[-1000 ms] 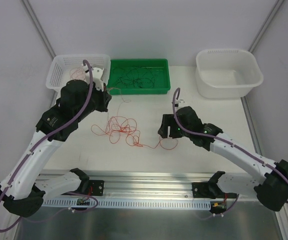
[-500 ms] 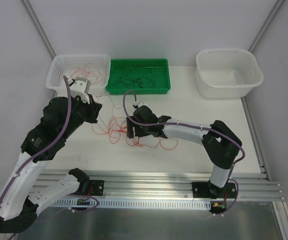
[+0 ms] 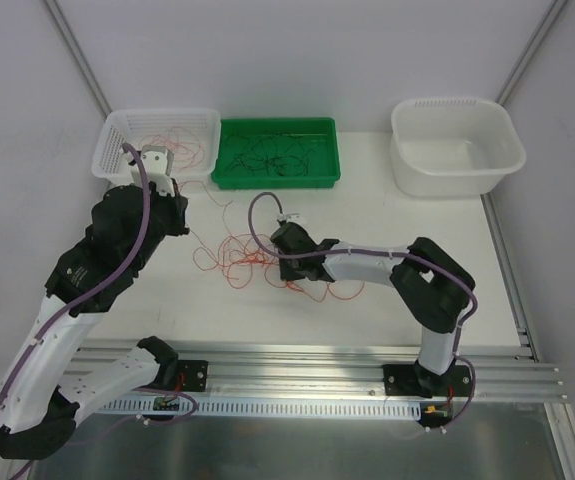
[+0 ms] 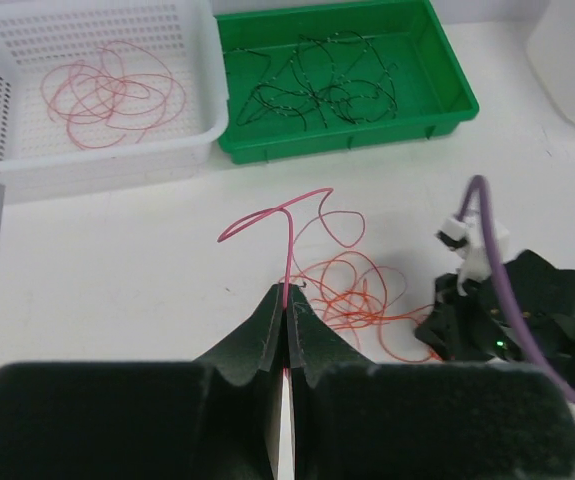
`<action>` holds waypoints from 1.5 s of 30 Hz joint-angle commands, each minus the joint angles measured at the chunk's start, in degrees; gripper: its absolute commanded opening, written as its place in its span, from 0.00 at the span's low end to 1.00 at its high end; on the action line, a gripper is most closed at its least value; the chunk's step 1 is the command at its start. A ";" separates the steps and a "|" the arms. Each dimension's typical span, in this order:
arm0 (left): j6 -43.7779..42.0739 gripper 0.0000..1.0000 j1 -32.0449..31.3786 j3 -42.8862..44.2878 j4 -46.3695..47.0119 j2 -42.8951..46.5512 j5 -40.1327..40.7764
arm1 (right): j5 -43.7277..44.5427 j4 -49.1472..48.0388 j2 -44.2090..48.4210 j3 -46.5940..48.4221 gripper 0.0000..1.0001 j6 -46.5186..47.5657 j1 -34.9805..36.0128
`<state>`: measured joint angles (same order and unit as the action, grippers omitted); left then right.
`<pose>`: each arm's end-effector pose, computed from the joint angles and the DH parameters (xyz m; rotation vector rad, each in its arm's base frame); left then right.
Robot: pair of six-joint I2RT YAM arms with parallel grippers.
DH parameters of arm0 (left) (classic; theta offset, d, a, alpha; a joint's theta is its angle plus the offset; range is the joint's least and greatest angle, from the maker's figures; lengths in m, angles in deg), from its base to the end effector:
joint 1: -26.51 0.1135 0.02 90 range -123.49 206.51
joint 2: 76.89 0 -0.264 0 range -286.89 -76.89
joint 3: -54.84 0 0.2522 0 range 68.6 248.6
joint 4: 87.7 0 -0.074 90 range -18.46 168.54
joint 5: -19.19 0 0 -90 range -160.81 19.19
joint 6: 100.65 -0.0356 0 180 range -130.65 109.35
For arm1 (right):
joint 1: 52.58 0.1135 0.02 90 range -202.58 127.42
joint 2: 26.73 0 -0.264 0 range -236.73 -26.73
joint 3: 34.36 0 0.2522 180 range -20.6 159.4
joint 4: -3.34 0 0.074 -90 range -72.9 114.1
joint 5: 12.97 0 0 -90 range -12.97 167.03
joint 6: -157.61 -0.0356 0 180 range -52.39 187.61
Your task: Untangle the cables
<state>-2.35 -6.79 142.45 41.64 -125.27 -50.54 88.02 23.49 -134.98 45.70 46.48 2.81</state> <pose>0.1282 -0.0695 0.4491 0.1285 1.7580 -0.2152 0.2313 0.3232 0.1637 -0.6306 2.3478 0.3888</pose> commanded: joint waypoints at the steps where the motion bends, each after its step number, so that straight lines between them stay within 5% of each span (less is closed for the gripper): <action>1: -2.66 0.00 0.16 3.85 -0.18 -0.57 8.01 | 4.83 3.80 7.84 -8.08 0.08 -0.76 -5.10; 2: -3.19 0.00 0.25 4.11 -0.27 -1.10 9.42 | 5.19 4.06 9.79 -9.77 0.01 -0.32 -6.34; 10: -7.76 0.00 3.66 3.68 -0.19 -4.26 23.84 | 3.79 11.43 34.40 -22.71 0.01 3.46 -28.45; 16: -7.77 0.00 12.11 0.87 -0.18 -6.28 24.99 | -3.77 17.76 48.56 -20.26 0.01 5.83 -44.47; 22: -7.59 0.00 23.53 -1.16 -0.18 -7.26 25.26 | -7.81 21.64 52.35 -14.45 0.01 7.24 -51.34; 27: -4.61 0.00 23.98 0.69 -0.18 -6.38 13.79 | -20.29 19.89 50.07 -13.83 0.01 8.03 -51.01; 30: -3.55 0.00 23.98 0.43 -0.18 -5.41 9.54 | -17.23 20.58 46.38 -14.27 0.02 9.78 -46.27; 32: -3.29 0.00 23.98 -0.54 -0.10 -4.36 5.32 | -15.39 21.82 42.95 -14.62 0.09 10.22 -43.01; 36: -2.94 0.00 23.98 -2.56 -0.10 -2.86 0.83 | -8.72 22.69 39.43 -14.36 0.51 10.40 -35.91; 41: -1.35 0.00 23.98 -4.85 -0.10 -0.49 -6.11 | -0.18 23.05 37.93 -10.76 0.58 9.88 -26.41; 45: -1.26 0.00 23.98 -5.20 -0.10 0.57 -7.53 | -1.83 16.93 36.45 -8.65 0.59 9.17 -17.37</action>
<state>-4.84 16.86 137.48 40.76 -126.03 -54.17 84.02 45.46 -97.71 33.44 56.08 -19.44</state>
